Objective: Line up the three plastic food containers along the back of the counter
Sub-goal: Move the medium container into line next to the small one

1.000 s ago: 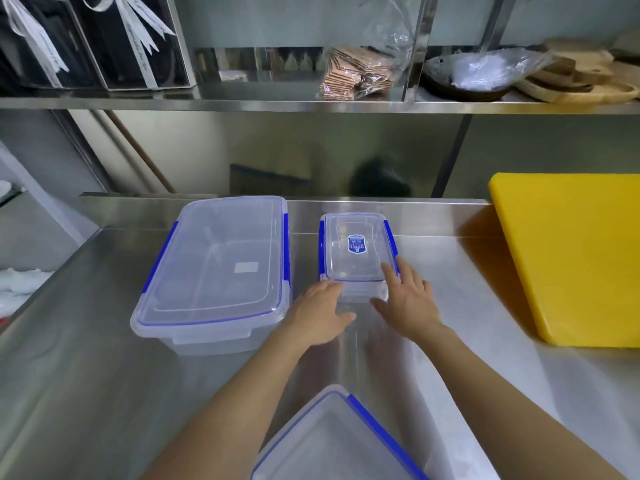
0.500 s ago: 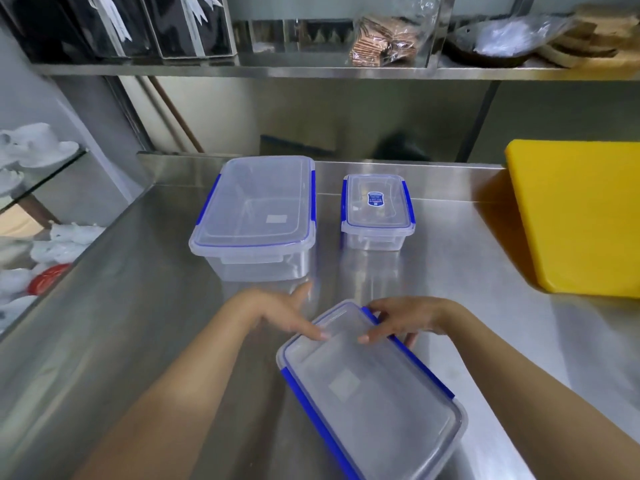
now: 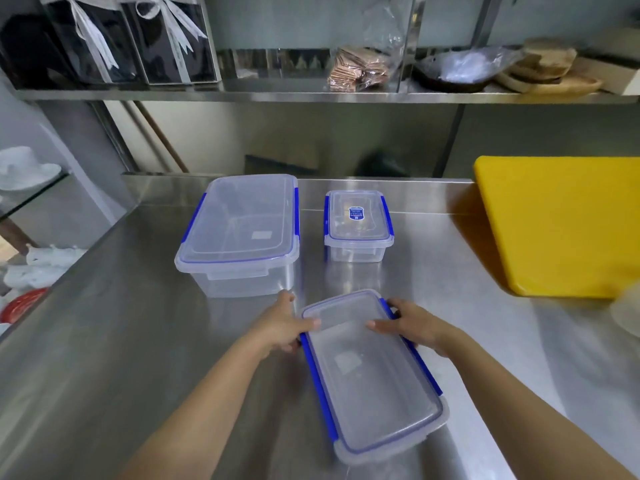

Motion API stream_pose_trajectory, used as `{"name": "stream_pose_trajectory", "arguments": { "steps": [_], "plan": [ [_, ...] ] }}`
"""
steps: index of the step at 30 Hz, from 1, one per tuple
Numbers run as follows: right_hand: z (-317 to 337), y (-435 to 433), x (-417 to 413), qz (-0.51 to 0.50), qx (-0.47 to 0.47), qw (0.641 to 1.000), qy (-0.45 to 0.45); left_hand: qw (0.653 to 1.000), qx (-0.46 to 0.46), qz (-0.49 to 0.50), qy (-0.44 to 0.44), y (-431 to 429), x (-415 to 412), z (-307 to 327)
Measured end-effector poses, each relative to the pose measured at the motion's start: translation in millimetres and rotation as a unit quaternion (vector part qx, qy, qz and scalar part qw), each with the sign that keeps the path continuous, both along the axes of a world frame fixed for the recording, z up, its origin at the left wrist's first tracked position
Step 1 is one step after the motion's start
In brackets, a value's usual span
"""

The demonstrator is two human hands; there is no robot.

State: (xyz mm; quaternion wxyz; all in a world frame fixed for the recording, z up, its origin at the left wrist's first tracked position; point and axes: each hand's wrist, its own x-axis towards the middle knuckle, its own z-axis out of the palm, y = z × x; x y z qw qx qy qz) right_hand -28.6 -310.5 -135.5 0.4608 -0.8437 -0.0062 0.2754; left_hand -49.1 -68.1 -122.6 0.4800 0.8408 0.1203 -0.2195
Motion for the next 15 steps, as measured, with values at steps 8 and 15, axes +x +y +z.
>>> {"name": "stream_pose_trajectory", "arguments": {
  "steps": [8, 15],
  "plan": [
    [-8, -48, 8, -0.226, -0.067, 0.966, -0.105, 0.982, -0.101, -0.128, -0.099, -70, -8, -12],
    [16, -76, -14, 0.006, -0.213, 0.975, -0.061, 0.945, 0.091, -0.311, -0.033, -99, -25, -29]
  ]
}}
